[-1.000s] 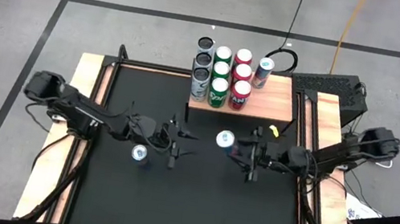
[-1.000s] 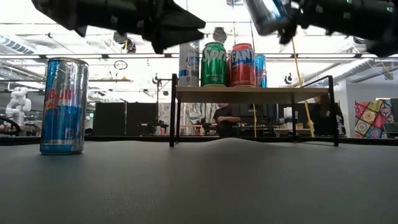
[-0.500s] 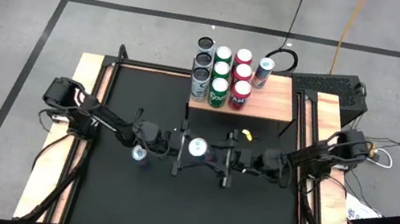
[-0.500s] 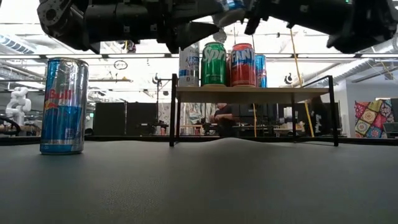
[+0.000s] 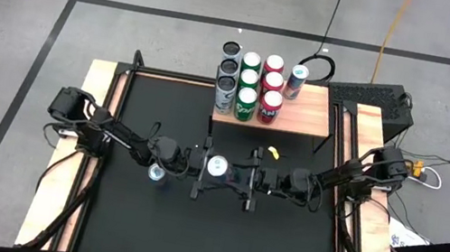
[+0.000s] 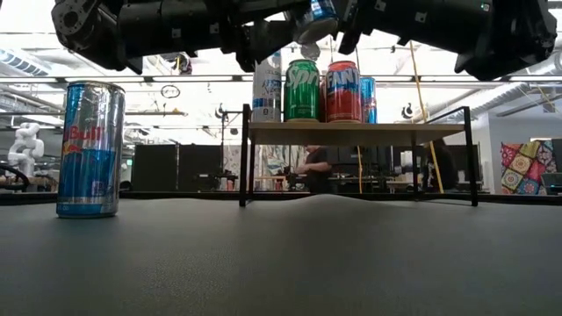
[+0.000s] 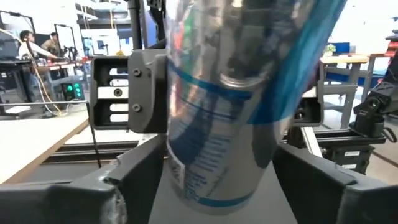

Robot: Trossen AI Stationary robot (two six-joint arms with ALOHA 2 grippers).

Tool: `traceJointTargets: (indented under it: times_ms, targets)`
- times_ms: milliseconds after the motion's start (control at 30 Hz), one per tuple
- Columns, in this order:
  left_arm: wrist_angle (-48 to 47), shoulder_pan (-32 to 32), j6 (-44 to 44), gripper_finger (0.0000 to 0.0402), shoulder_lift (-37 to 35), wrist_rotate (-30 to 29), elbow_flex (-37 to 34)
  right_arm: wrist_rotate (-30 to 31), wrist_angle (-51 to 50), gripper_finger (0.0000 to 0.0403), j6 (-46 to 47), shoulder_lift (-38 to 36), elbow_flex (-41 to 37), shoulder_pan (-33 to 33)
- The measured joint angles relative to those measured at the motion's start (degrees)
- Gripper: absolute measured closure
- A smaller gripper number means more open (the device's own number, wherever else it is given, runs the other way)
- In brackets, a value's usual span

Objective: Place canned beverage on shelf
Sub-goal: Put the top blue soda can on the shelf aligned with the other blue soda can

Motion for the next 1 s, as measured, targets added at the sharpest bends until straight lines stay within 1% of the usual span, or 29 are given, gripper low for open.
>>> traceJointTargets:
  times_ms: [133, 267, 433, 767, 1000]
  targets:
    - [-0.1, 0.5, -0.4, 0.0136, 0.0, 0.2, 0.0, 2.0, 0.0, 0.0181, 1.1, 0.0, 0.0, 0.0]
    - [-1.4, 0.6, -0.3, 0.0150, 0.0, 0.1, 1.0, 2.9, 0.0, 0.0181, 1.4, -0.1, 0.0, 0.0]
    - [-3.6, 0.5, -0.2, 0.0152, -0.1, 0.2, 2.3, 2.9, -0.2, 0.0181, 1.5, -0.2, 0.0, 0.0]
    - [-5.2, 0.5, -0.2, 0.0153, -0.1, 0.2, 2.4, 3.2, -2.0, 0.0181, 1.3, -0.1, 0.0, 0.0]
    - [-6.5, 0.5, -0.2, 0.0153, 0.0, 0.0, 2.4, 4.5, -3.5, 0.0181, 1.3, -0.1, 0.0, 0.0]
